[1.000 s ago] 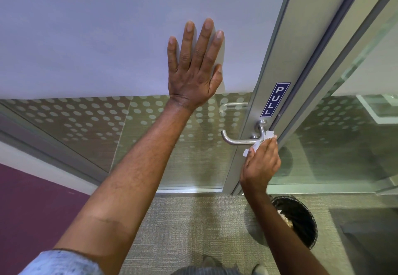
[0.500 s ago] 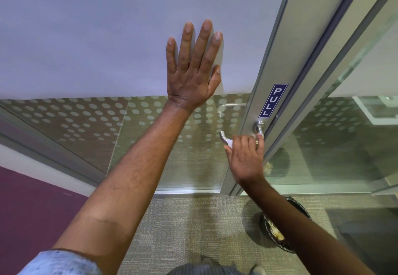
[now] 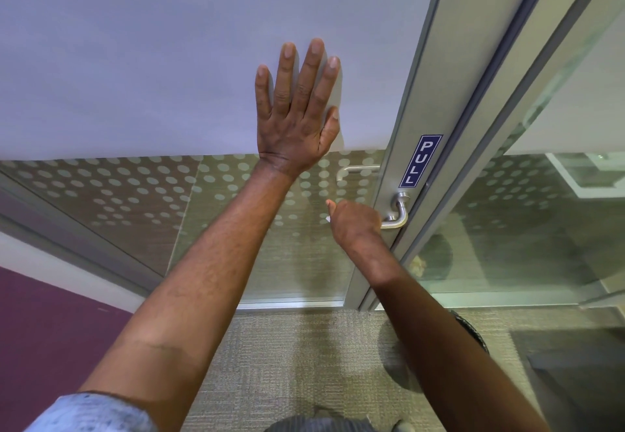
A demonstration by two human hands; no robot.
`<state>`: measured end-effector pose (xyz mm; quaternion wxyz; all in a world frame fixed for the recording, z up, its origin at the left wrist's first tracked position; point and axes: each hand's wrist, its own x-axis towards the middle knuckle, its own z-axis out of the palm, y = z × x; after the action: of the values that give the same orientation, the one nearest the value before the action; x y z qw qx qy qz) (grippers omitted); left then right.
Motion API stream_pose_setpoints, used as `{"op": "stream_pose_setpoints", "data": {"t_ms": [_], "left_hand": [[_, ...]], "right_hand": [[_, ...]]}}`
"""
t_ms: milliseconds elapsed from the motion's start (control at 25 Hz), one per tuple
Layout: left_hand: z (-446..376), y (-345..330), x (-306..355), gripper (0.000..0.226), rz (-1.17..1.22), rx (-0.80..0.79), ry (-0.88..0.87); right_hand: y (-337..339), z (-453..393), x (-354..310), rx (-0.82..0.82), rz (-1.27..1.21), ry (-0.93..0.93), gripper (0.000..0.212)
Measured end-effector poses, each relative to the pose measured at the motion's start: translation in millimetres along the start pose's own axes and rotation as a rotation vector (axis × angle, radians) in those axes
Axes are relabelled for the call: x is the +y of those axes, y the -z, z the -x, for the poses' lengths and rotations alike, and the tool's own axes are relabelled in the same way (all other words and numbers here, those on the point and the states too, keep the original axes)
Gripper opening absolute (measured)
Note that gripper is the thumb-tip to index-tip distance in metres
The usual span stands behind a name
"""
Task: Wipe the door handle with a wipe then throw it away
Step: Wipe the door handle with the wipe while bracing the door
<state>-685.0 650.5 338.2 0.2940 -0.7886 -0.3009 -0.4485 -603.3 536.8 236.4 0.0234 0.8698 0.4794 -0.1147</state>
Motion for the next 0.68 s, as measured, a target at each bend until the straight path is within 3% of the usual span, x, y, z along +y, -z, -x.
{"op": "stream_pose_setpoints", "data": {"t_ms": [160, 400, 560, 680], "left_hand": [[0, 1, -1, 0.059, 0.000, -0.003, 0.005], [0, 2, -1, 0.060, 0.006, -0.016, 0.003], [1, 2, -2, 0.060, 0.010, -0.011, -0.002], [1, 1, -1, 0.061, 0.009, -0.007, -0.011]], "right_hand": [[5, -5, 6, -0.059, 0.088, 0.169, 0.045], [-24, 9, 38, 0.310, 0.279, 0.488, 0.020], [-52, 15, 60, 0.537, 0.182, 0.554, 0.050], [-70, 28, 92, 0.540, 0.137, 0.498, 0.063]]}}
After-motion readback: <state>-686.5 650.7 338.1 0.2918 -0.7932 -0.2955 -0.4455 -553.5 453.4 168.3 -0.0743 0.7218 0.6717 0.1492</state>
